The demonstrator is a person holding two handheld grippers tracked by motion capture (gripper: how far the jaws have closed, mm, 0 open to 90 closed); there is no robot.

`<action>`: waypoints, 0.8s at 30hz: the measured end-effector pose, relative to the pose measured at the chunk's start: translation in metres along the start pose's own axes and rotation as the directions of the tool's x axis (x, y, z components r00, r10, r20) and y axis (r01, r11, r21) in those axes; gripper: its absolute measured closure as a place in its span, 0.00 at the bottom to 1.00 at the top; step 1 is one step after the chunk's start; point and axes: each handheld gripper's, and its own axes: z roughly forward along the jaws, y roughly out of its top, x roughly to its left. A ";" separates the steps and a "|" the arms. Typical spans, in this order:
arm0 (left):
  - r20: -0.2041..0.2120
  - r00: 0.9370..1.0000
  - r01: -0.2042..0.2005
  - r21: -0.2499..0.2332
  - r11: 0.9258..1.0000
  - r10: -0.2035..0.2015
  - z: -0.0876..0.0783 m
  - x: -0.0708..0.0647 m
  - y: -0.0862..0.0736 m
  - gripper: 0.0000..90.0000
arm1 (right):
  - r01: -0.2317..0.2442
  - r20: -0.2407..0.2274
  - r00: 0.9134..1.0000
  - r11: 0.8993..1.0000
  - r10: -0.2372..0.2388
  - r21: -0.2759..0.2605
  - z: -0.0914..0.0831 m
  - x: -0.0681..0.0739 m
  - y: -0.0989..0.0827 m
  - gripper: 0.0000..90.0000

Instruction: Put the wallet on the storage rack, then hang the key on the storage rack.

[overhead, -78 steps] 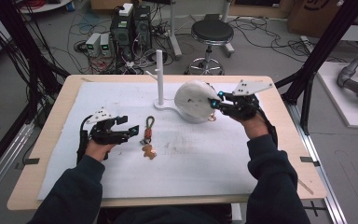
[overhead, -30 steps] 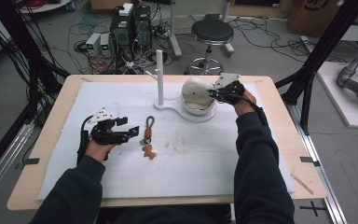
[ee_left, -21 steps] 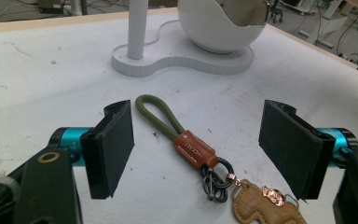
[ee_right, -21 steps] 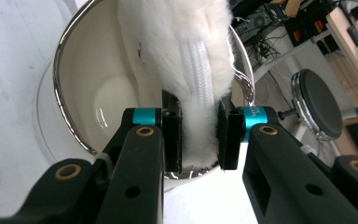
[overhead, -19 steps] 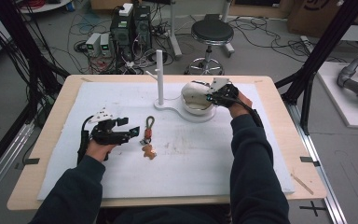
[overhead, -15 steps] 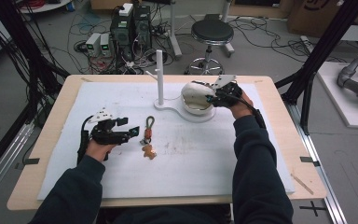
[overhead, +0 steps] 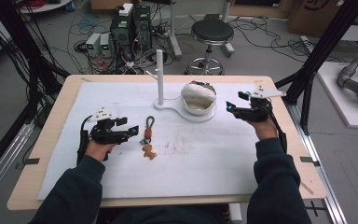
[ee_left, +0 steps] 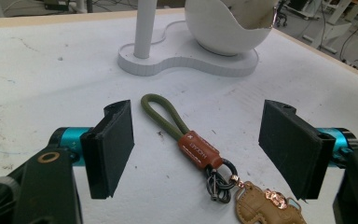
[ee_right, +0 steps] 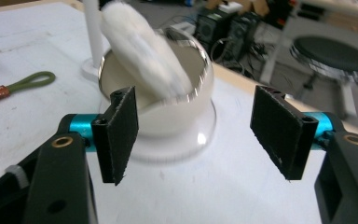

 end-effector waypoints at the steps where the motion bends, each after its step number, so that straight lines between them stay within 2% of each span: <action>1: -0.002 1.000 -0.002 -0.005 1.000 0.002 0.000 0.000 0.000 0.29 | -0.017 0.008 1.000 1.000 0.017 0.008 -0.006 0.000 -0.007 0.35; 5: -0.014 1.000 0.004 -0.012 1.000 -0.004 -0.001 0.001 0.000 0.29 | -0.075 0.040 0.996 0.997 0.074 0.028 -0.022 0.003 -0.031 0.32; 8: -0.031 1.000 0.001 -0.026 1.000 -0.001 -0.002 0.001 0.001 0.26 | -0.079 0.082 0.994 0.996 0.075 0.044 -0.026 0.005 -0.046 0.29; 9: -0.035 0.999 -0.005 -0.029 1.000 0.004 -0.002 0.001 0.001 0.21 | -0.093 0.103 0.991 0.993 0.086 0.066 -0.026 0.005 -0.050 0.27; 12: -0.051 0.999 -0.016 -0.040 0.999 0.014 -0.004 0.000 0.002 0.21 | -0.111 0.110 0.989 0.992 0.103 0.068 -0.027 0.005 -0.051 0.24; 16: -0.061 0.998 -0.017 -0.029 0.999 0.015 -0.003 0.001 0.002 0.21 | -0.127 0.101 0.988 0.990 0.120 0.066 -0.030 0.006 -0.054 0.24; 20: -0.055 0.998 -0.013 -0.019 1.000 0.012 -0.001 0.002 0.001 0.21 | -0.133 0.106 0.987 0.988 0.124 0.074 -0.030 0.007 -0.058 0.24; 24: -0.038 0.999 -0.011 -0.012 1.000 0.011 0.000 0.002 0.000 0.21 | -0.119 0.108 0.988 0.991 0.112 0.064 -0.030 0.009 -0.057 0.24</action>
